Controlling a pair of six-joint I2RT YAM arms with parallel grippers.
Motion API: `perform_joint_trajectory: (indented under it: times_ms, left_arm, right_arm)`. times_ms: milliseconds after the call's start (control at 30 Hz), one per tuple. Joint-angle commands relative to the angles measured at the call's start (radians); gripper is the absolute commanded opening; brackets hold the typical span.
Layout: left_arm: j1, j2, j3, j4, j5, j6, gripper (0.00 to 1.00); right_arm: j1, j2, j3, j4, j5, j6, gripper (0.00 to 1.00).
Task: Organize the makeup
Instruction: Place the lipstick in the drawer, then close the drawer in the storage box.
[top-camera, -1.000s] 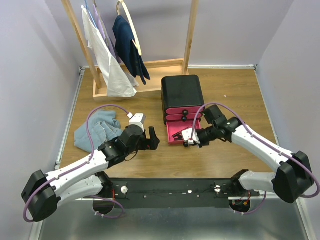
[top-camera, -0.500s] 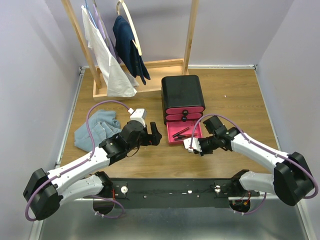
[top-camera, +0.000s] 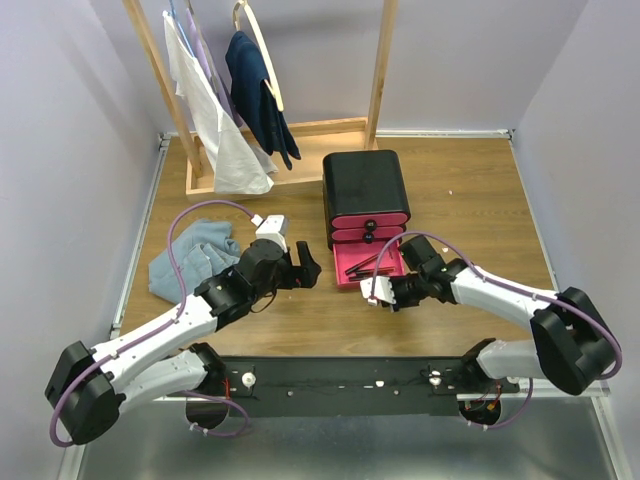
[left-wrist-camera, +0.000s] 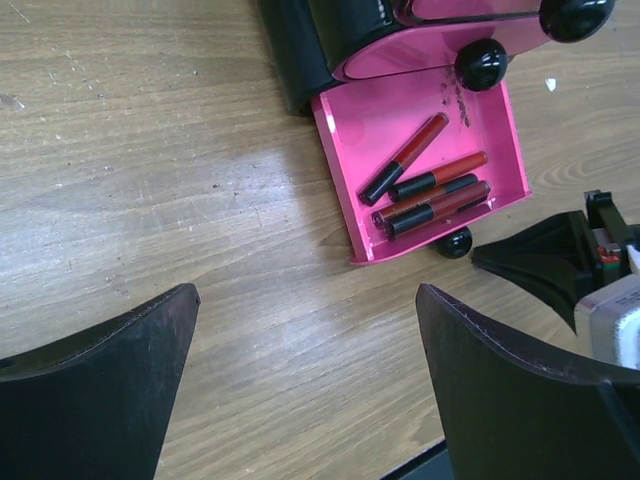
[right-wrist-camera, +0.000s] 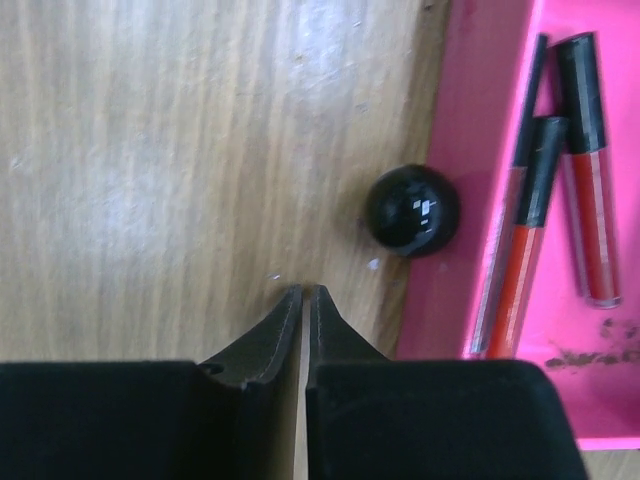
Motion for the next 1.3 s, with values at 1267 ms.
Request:
perform_joint_trajectory:
  times_ms: [1267]
  left_arm:
    - [0.04, -0.11, -0.055, 0.01, -0.026, -0.002, 0.99]
  right_arm:
    - [0.011, 0.225, 0.19, 0.448, 0.33, 0.478, 0.27]
